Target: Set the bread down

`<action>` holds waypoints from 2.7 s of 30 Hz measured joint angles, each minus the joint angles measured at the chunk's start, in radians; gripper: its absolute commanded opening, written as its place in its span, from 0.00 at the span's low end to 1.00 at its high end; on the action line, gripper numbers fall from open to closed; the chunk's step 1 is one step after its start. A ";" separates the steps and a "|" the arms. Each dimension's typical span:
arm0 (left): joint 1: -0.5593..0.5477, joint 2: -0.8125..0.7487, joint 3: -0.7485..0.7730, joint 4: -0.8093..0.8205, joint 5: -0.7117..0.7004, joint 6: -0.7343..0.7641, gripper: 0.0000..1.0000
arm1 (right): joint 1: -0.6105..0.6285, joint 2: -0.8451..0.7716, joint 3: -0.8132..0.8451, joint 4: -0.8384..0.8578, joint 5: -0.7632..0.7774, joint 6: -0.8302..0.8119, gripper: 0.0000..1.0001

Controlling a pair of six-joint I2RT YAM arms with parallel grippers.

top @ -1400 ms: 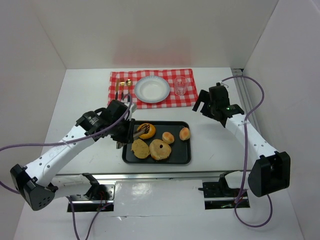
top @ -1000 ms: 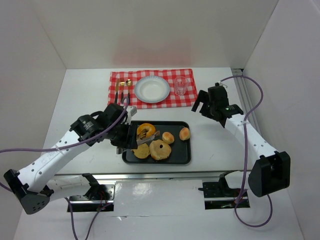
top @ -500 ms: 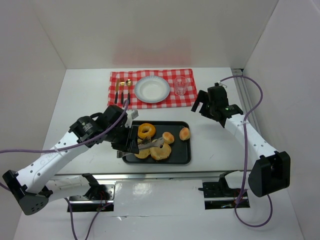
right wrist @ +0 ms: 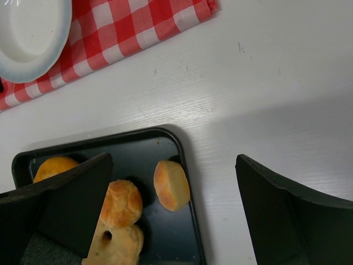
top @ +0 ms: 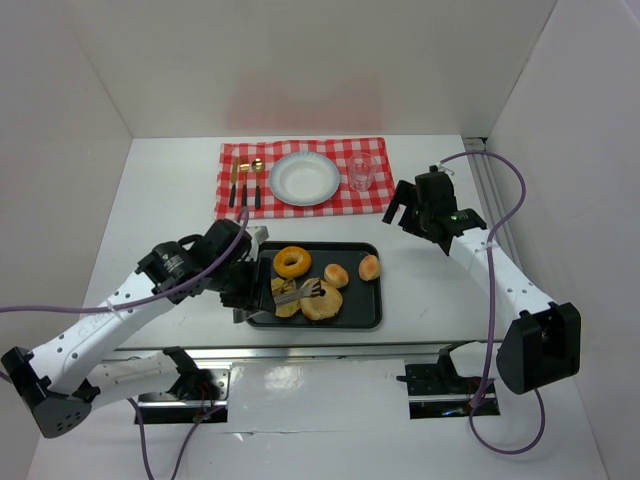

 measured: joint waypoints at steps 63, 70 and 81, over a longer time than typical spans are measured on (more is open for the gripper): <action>0.491 0.726 0.474 0.512 -0.004 0.167 0.06 | 0.008 0.006 0.000 -0.002 0.024 0.000 1.00; 0.492 0.788 0.474 0.531 0.019 0.167 0.45 | 0.008 0.006 0.000 -0.002 0.033 0.008 1.00; 0.491 0.704 0.492 0.511 0.021 0.173 0.59 | 0.008 0.006 0.000 -0.002 0.029 0.012 1.00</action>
